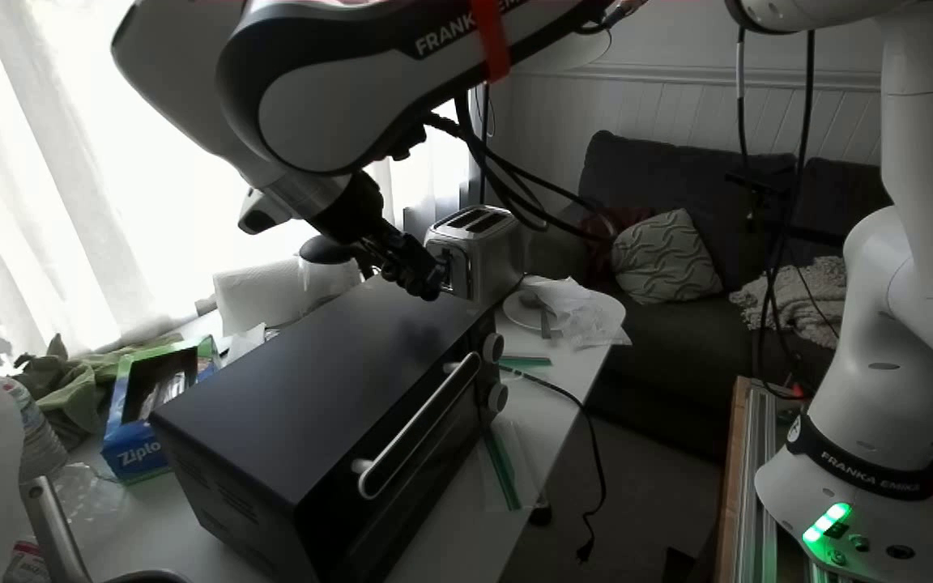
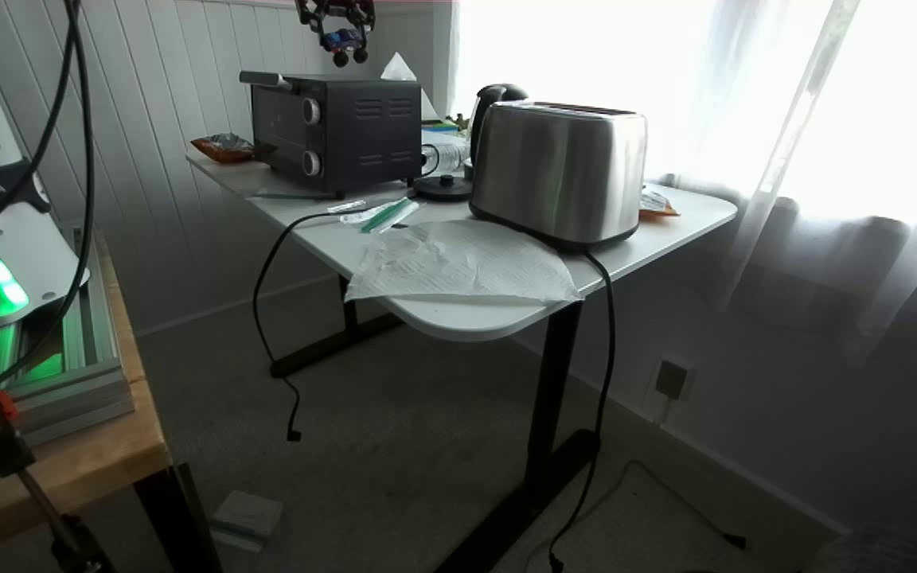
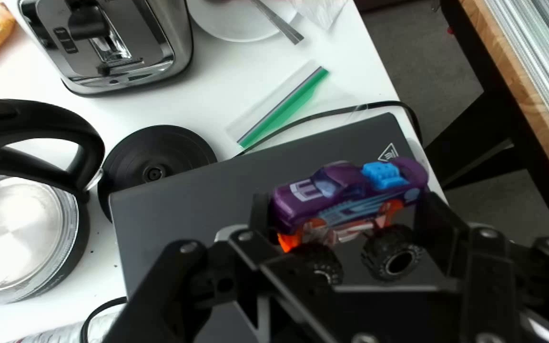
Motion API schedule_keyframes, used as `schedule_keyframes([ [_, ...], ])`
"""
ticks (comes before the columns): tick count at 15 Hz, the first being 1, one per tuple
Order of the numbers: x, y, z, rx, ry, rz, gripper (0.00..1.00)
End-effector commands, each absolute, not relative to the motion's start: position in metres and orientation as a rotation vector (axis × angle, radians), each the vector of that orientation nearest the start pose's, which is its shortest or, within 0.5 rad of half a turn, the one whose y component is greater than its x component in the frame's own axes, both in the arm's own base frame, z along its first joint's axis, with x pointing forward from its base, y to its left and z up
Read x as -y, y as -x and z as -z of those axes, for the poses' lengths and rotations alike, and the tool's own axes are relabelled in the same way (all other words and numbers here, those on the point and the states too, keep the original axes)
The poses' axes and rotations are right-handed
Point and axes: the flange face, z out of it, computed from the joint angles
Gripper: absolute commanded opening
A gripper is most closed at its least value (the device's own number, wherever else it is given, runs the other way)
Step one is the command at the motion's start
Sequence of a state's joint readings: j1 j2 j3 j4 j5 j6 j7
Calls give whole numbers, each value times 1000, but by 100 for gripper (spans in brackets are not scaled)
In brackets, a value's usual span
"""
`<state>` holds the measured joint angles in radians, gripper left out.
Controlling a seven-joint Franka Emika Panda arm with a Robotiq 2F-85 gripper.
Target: Flip the toy car on top of the oven and then move it onto the tabletop next to the toaster
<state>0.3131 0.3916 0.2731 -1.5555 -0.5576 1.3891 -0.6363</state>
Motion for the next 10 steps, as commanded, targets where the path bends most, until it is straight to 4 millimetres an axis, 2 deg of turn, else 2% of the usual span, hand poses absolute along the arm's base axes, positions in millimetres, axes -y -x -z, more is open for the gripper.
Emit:
schedule_keyframes([
  [1, -273, -564, -412, 2065, 2797, -1107, 52],
  [7, -273, -572, -411, 2053, 2756, -1285, 52],
  [10, -275, -573, -408, 2005, 2725, -1318, 52],
])
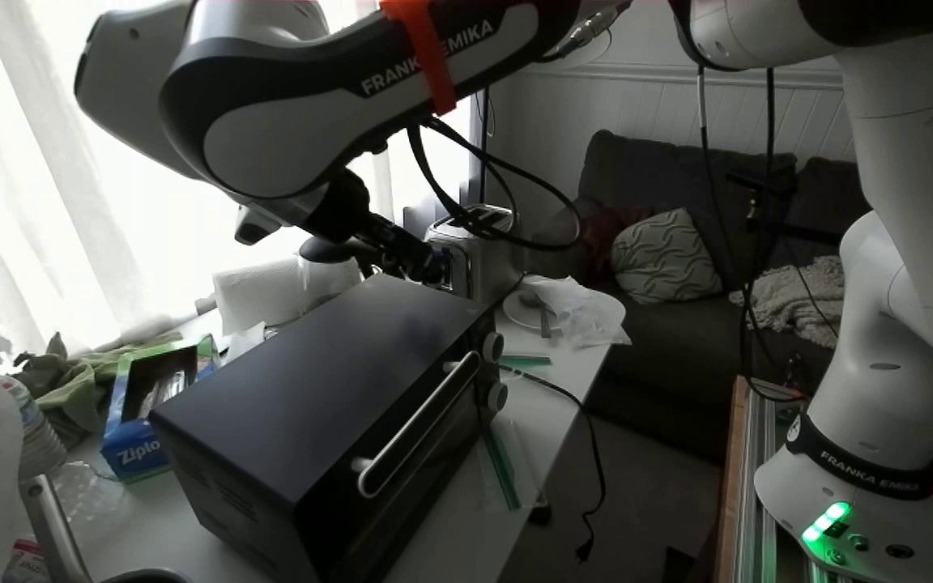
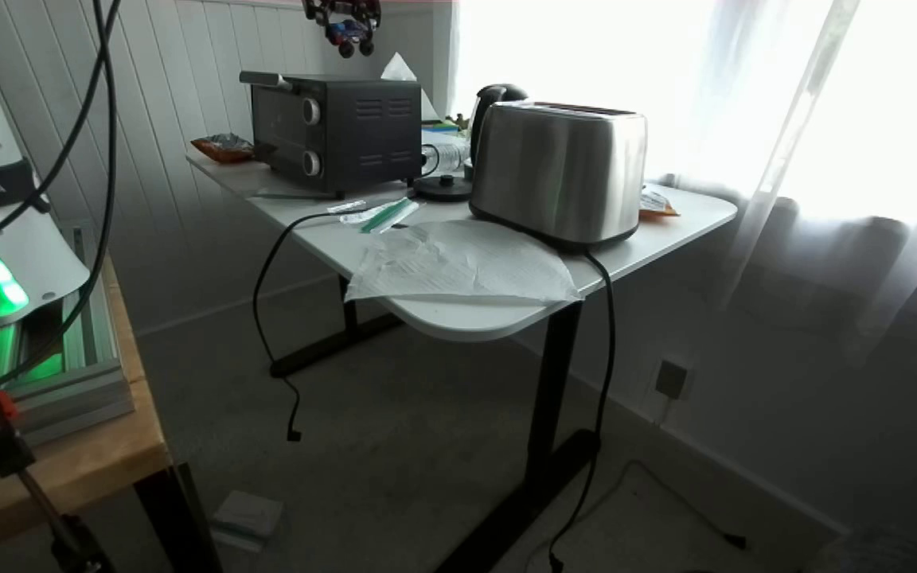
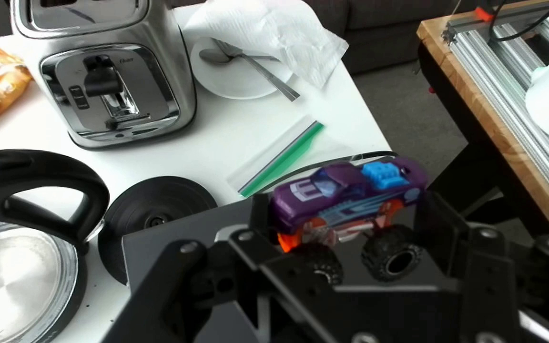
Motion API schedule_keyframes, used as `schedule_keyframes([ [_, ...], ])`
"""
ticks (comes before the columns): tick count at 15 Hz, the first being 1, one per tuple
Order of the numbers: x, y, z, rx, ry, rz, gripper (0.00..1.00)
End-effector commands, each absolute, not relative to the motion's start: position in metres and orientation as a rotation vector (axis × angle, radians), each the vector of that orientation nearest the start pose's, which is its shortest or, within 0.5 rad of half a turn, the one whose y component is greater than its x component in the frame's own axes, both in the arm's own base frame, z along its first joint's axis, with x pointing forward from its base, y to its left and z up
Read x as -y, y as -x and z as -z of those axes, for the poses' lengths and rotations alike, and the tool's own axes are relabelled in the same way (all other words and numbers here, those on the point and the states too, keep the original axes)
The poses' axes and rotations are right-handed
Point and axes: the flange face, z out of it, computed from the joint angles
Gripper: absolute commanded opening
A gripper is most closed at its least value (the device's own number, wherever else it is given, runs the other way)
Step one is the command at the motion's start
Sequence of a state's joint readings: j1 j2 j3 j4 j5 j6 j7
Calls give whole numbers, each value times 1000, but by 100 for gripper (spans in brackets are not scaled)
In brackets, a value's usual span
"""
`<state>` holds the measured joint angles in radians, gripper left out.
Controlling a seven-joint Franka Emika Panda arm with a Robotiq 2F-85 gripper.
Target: Flip the toy car on top of the oven and then move it onto the tabletop next to the toaster
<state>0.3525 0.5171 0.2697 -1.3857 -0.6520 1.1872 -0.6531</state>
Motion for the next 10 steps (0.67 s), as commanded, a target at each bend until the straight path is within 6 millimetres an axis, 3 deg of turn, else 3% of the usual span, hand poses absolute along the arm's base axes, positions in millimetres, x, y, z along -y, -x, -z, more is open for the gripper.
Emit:
schedule_keyframes([
  [1, -274, -575, -408, -1472, -2001, 979, 52],
  [2, -274, -576, -408, -1470, -2011, 989, 52],
  [3, -281, -578, -379, -1471, -2026, 1000, 52],
  [7, -282, -584, -345, -1516, -2082, 1010, 52],
  [10, -280, -586, -351, -1525, -2075, 1004, 52],
])
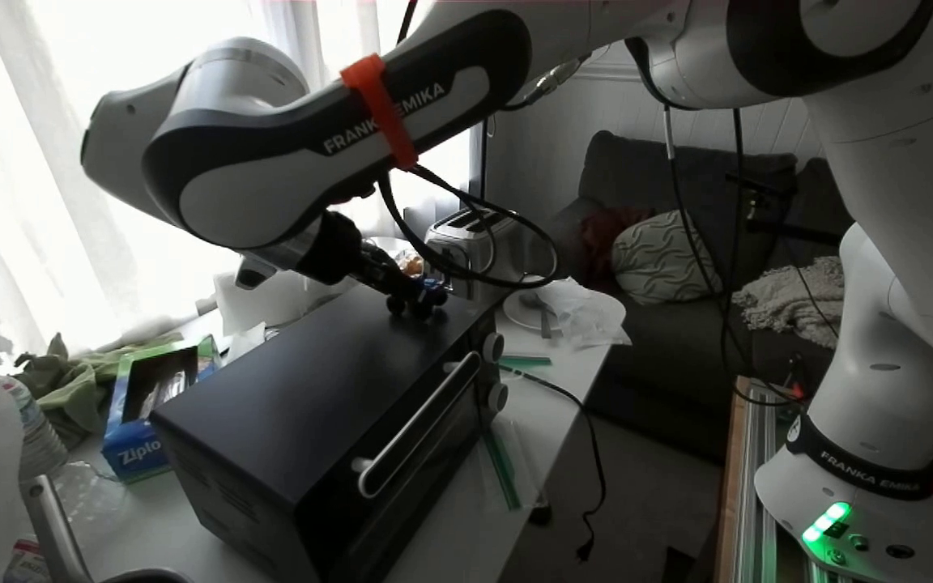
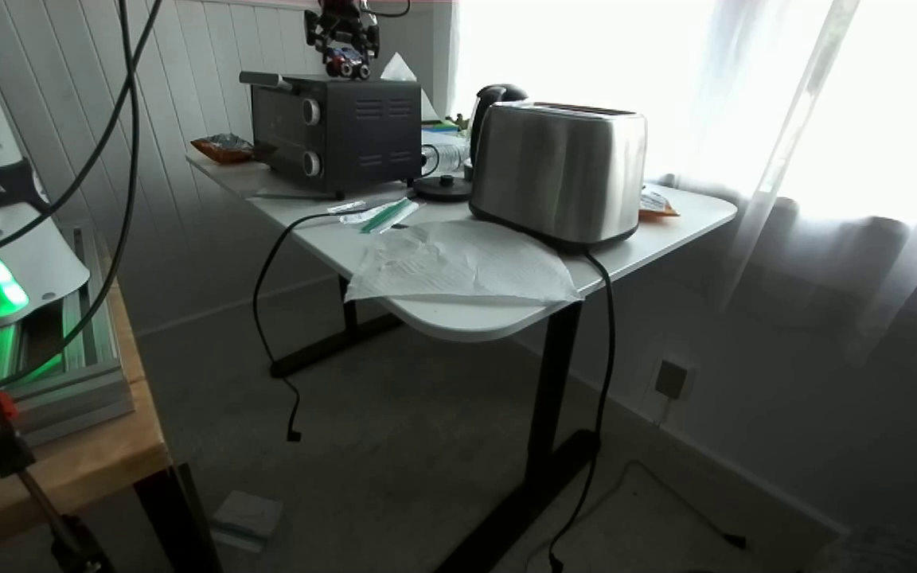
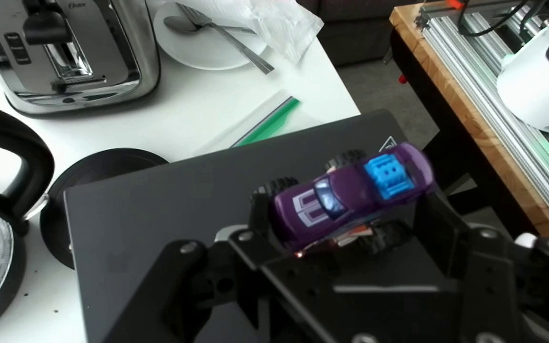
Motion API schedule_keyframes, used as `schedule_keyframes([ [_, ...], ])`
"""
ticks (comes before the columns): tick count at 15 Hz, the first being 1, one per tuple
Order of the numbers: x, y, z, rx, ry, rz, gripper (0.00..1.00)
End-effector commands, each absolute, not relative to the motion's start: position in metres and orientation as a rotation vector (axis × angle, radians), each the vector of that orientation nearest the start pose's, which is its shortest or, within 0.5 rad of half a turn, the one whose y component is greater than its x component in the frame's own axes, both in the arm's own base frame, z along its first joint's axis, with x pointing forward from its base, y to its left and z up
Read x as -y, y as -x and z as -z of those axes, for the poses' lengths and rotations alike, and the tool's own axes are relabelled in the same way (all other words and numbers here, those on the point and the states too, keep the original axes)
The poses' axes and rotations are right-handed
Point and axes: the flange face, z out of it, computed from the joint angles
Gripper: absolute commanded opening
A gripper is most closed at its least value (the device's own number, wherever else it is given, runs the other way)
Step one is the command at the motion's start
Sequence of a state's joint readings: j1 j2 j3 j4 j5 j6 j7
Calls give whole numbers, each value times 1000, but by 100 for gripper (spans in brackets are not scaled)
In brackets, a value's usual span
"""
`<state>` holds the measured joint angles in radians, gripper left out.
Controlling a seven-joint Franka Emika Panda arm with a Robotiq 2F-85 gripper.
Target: Flip the toy car on top of the oven and then move it onto the tabletop next to the toaster
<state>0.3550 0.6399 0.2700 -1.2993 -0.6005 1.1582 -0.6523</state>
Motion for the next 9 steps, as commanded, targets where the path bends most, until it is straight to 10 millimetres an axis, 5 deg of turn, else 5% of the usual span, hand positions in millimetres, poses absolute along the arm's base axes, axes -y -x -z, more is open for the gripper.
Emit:
schedule_keyframes([
  [1, -279, -587, -352, 1935, 2643, -1264, 52],
  [2, -278, -588, -354, 1934, 2644, -1248, 94],
  [9, -266, -594, -372, 1897, 2631, -1144, 100],
])
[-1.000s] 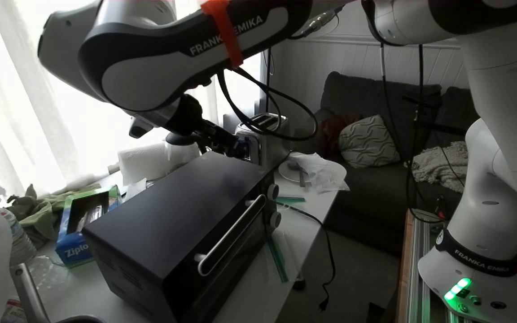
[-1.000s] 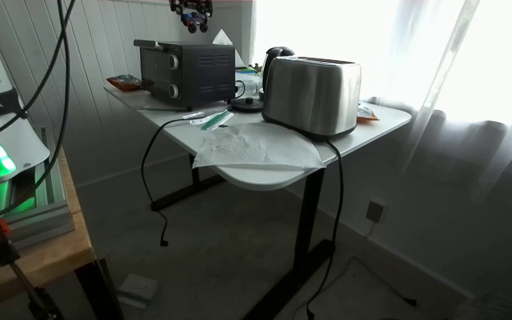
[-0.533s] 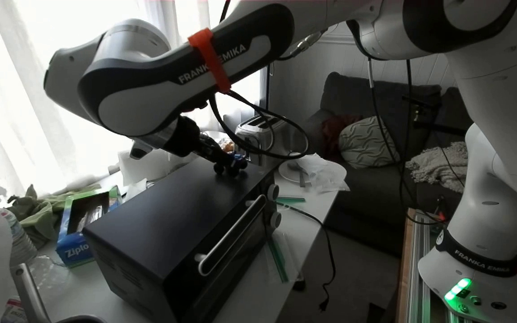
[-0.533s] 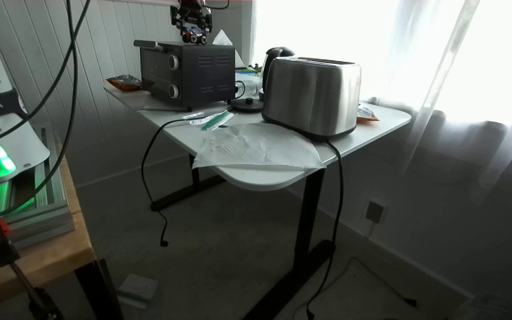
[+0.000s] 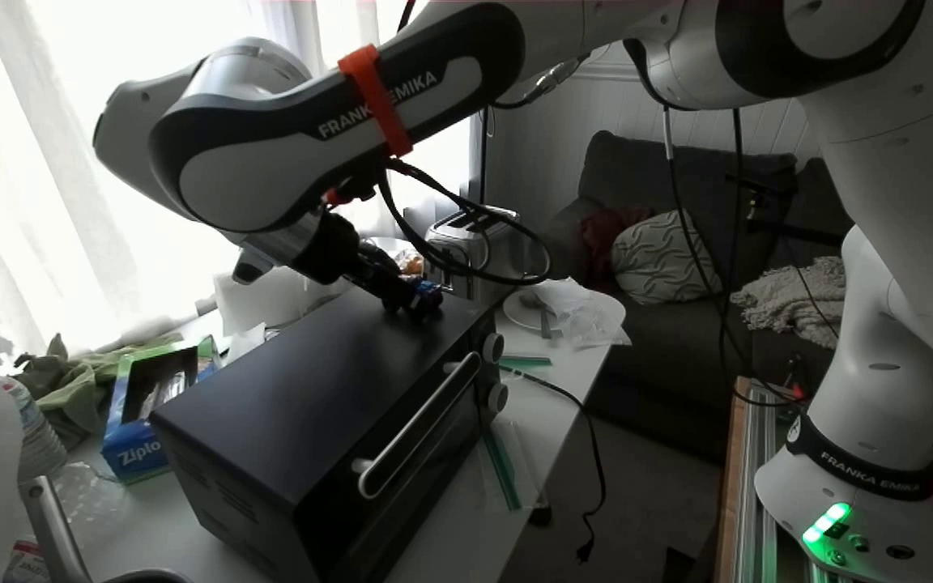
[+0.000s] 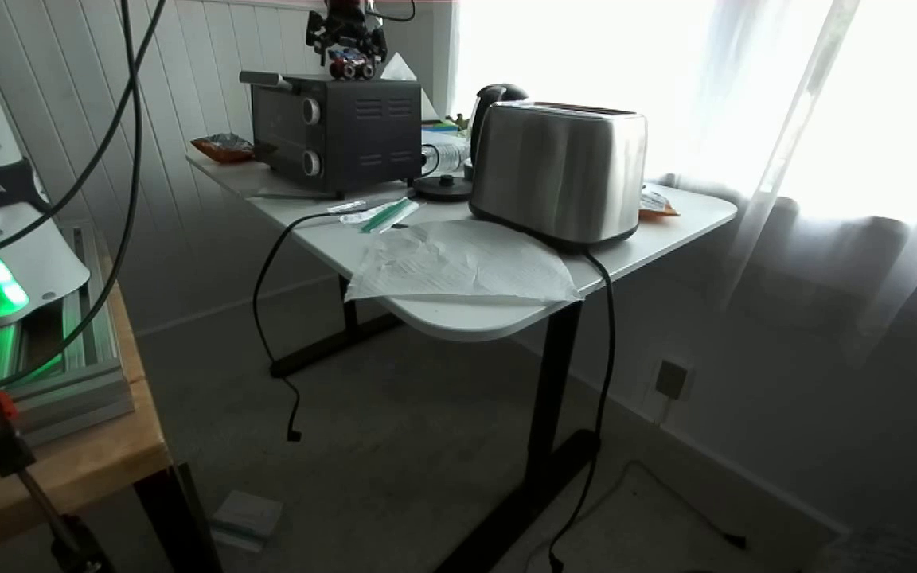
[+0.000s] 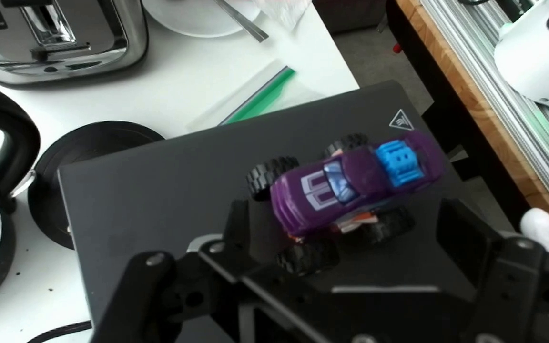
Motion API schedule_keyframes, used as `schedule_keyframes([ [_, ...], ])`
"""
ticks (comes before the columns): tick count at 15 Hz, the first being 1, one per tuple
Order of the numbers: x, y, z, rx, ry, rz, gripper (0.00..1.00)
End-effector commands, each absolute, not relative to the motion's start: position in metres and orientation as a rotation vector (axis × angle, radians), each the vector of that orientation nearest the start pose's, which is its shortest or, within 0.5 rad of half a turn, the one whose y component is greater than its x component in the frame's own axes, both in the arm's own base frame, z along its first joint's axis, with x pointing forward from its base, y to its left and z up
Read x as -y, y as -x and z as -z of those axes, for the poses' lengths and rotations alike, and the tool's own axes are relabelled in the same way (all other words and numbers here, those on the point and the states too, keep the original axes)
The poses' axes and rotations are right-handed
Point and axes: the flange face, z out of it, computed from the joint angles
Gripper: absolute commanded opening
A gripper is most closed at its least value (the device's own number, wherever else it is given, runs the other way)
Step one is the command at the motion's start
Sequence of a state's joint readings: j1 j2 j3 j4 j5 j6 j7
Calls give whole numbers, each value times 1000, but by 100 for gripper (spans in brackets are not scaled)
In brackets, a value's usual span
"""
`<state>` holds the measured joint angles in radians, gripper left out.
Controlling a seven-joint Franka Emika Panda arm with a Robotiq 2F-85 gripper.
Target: Flip the toy car on top of the oven and then move it onto the tabletop next to the toaster
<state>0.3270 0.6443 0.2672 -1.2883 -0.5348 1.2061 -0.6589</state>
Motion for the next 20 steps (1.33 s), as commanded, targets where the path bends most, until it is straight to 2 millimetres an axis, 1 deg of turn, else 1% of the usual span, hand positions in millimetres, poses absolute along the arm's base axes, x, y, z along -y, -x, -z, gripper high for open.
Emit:
schedule_keyframes([
  [1, -263, -596, -377, 1900, 2635, -1123, 100],
  [2, -260, -599, -382, 1888, 2645, -1094, 100],
  [5, -252, -607, -399, 1820, 2697, -936, 100],
  [10, -226, -619, -425, 1557, 2791, -641, 100],
  [13, -201, -626, -436, 1382, 2868, -483, 100],
  [16, -172, -627, -444, 1218, 2925, -366, 100],
  [20, -139, -616, -443, 1044, 2965, -274, 100],
])
